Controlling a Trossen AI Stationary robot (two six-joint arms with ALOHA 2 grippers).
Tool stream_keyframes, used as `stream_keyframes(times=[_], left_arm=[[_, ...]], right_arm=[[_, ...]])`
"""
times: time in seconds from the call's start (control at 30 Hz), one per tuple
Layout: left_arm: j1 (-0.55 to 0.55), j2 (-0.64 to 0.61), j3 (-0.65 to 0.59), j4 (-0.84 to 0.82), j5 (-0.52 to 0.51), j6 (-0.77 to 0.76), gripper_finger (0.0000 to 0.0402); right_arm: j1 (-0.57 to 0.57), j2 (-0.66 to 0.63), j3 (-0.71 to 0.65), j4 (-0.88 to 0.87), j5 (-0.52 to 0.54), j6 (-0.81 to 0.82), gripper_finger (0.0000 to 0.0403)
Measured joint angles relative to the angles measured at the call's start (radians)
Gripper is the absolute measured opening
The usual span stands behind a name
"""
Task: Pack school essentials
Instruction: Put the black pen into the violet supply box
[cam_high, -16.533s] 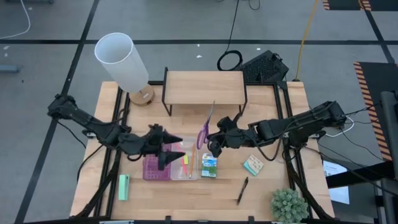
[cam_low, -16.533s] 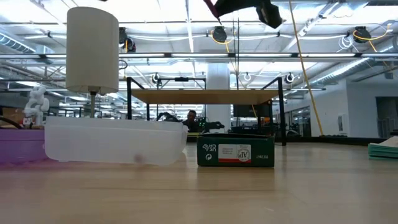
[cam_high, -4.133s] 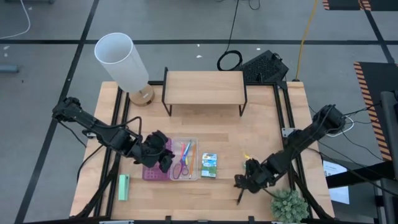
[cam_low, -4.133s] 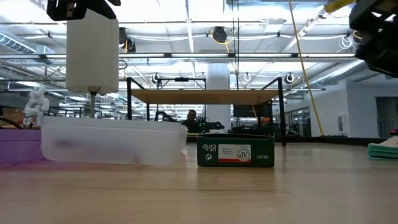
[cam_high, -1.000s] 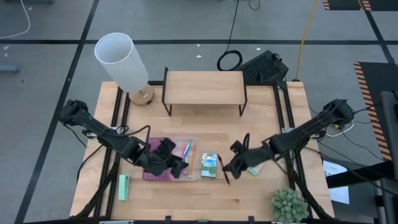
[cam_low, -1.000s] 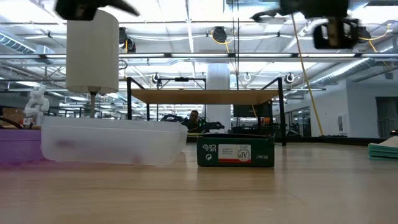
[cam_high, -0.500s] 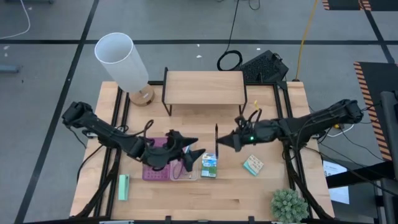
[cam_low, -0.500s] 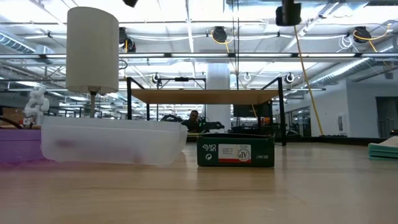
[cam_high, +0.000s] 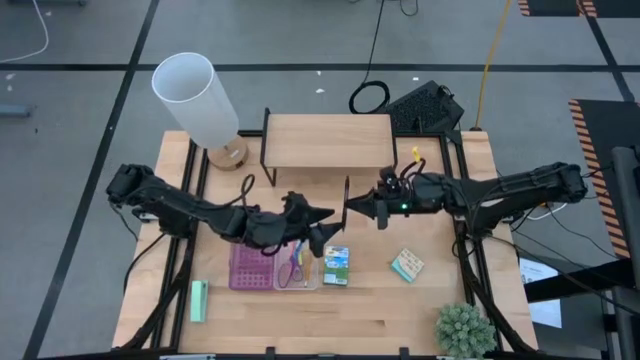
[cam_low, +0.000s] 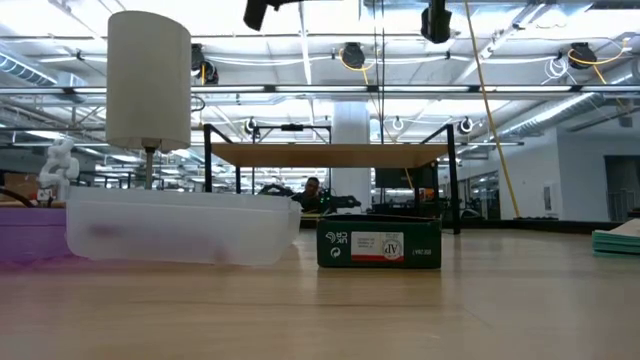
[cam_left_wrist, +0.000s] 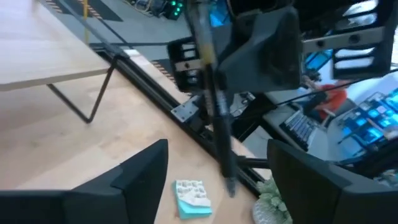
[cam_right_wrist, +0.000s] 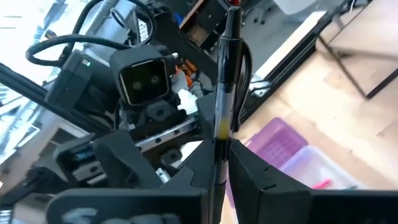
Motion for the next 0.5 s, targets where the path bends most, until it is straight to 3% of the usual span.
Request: stream_keyframes(times=[0.2, 0.5], left_arm=[[0.042, 0.026, -0.001, 0.006, 0.013, -0.004, 0.0244], [0.076, 0.046, -0.001, 0.079, 0.143, 0.006, 0.0180]], right_arm=[[-0.034, 0.000, 0.000, 0.012, 0.000, -0.046, 0.0022], [-0.053, 0.000, 0.000, 0.044, 0.000, -0.080, 0.0022]])
